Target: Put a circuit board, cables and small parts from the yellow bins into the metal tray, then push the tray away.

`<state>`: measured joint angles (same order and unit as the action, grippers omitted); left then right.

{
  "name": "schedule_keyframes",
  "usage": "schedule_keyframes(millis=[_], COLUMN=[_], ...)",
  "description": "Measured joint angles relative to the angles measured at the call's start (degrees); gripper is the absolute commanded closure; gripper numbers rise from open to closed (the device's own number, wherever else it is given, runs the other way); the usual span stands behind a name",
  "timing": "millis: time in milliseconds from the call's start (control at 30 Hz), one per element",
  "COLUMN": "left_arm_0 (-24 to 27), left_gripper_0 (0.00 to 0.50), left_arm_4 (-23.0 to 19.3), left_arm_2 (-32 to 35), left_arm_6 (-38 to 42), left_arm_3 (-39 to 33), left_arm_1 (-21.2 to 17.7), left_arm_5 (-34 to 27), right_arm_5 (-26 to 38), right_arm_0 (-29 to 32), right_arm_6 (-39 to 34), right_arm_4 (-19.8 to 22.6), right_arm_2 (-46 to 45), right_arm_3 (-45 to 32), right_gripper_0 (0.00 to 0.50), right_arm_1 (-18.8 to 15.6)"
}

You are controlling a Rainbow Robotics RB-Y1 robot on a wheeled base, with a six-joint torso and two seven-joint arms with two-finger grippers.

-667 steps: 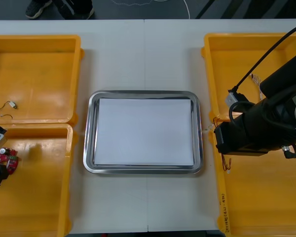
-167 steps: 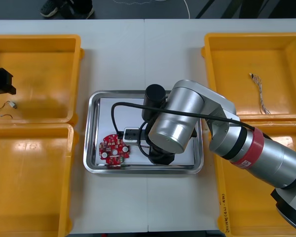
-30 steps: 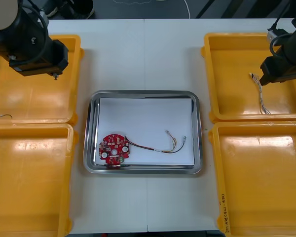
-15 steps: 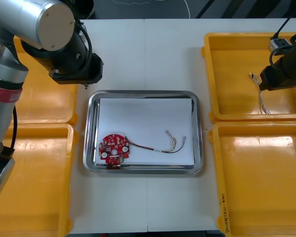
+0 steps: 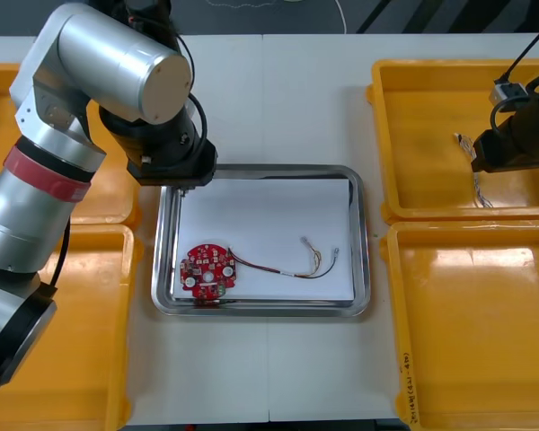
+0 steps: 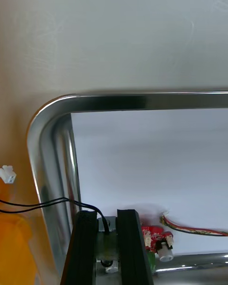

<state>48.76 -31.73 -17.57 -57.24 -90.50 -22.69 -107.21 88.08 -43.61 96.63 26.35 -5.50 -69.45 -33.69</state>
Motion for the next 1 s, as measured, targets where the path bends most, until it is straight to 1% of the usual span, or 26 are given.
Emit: schedule_keyframes(millis=[100,333,533,800,1000], left_arm_0=[0.00,0.00,-0.36,-1.68,-2.73], left_gripper_0=[0.500,0.500,0.500,0.500,0.500], left_arm_4=[0.00,-0.06,0.34,2.28,3.20], left_arm_2=[-0.82,-1.33,-1.87,-2.02,-2.02], left_arm_6=[0.00,0.00,0.00,0.00,0.00], left_arm_3=[1.22,4.11,4.51,4.51,4.51], left_arm_1=[0.26,1.49,2.07,2.47,2.50], left_arm_5=[1.27,3.74,6.73,7.62,7.74], right_arm_5=[-0.44,-0.92,-1.05,-1.28,-2.91], right_arm_0=[-0.01,-0.50,-1.38,-2.24,-2.91], right_arm_6=[0.00,0.00,0.00,0.00,0.00], right_arm_4=[0.00,0.00,0.00,-0.06,-0.32], right_arm_2=[0.00,-0.01,-0.01,-0.01,-0.01], right_arm_3=[0.62,5.05,7.23,7.33,8.63], right_gripper_0=[0.000,0.000,0.000,0.000,0.000], right_arm_1=[0.00,0.00,0.00,0.03,0.12])
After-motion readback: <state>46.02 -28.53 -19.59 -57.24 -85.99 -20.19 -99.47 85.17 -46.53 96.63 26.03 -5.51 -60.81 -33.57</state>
